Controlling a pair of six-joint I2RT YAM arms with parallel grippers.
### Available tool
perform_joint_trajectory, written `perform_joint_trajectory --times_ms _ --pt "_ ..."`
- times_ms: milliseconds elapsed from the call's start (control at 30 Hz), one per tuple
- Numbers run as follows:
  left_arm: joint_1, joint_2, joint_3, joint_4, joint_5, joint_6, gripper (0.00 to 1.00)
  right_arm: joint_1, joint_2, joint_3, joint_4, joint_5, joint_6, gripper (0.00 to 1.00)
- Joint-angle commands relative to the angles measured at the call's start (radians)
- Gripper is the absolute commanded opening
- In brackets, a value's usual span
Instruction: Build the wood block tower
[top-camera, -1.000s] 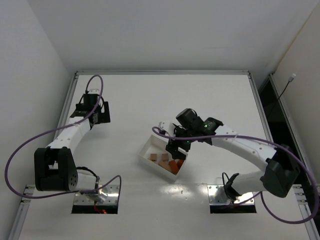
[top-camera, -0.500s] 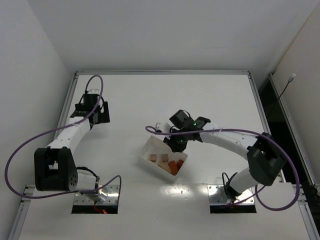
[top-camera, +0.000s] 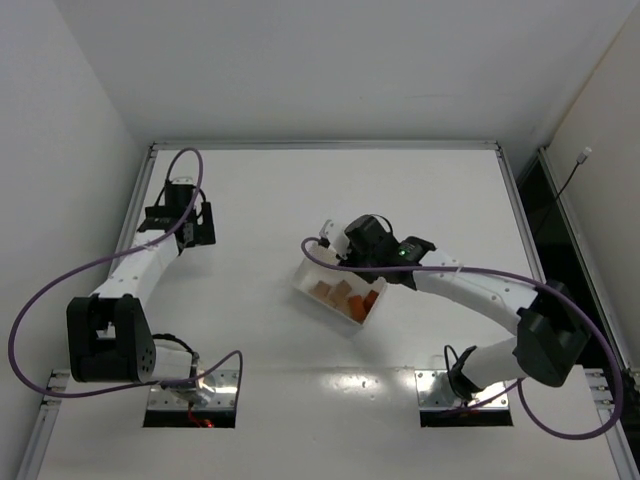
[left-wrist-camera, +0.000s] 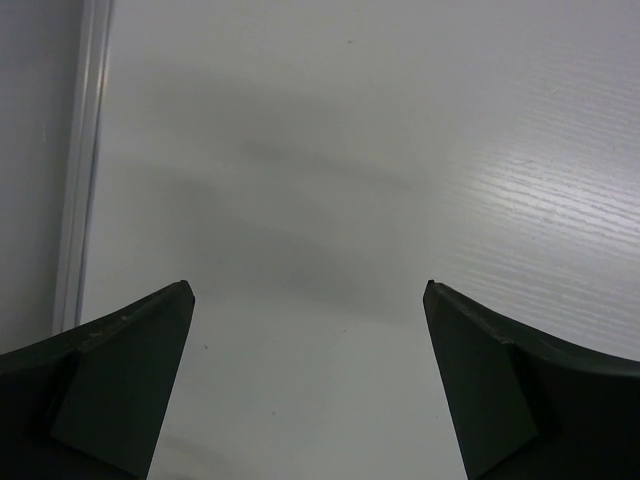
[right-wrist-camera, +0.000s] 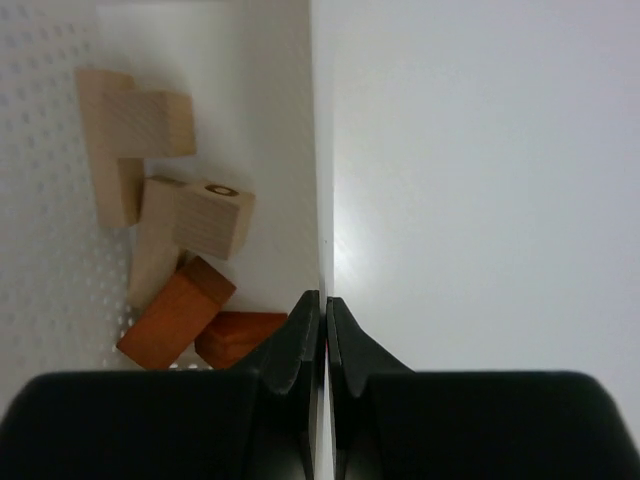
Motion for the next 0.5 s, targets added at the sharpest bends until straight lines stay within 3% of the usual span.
perform_joint_trajectory --times_ms 0,133,200,367,467 --pt "0.011 -0.014 0.085 -0.056 -0.082 -0.033 0.99 0.006 -0.067 0.029 0.243 0.371 0.04 0.0" --pt "0.011 -0.014 0.16 -0.126 -0.169 -0.069 0.99 0.059 -0.056 -0.007 0.496 0.614 -0.016 0.0" --pt "0.011 -0.023 0.194 -0.168 -0.202 -0.069 0.99 0.107 -0.056 -0.055 0.655 0.628 -0.157 0.0" --pt "0.037 -0.033 0.263 -0.232 -0.202 -0.059 0.99 0.267 -0.009 -0.127 0.817 0.686 -0.439 0.0" --pt "0.076 -0.042 0.283 -0.264 -0.191 -0.079 0.99 0.327 0.028 -0.187 1.042 0.746 -0.588 0.0"
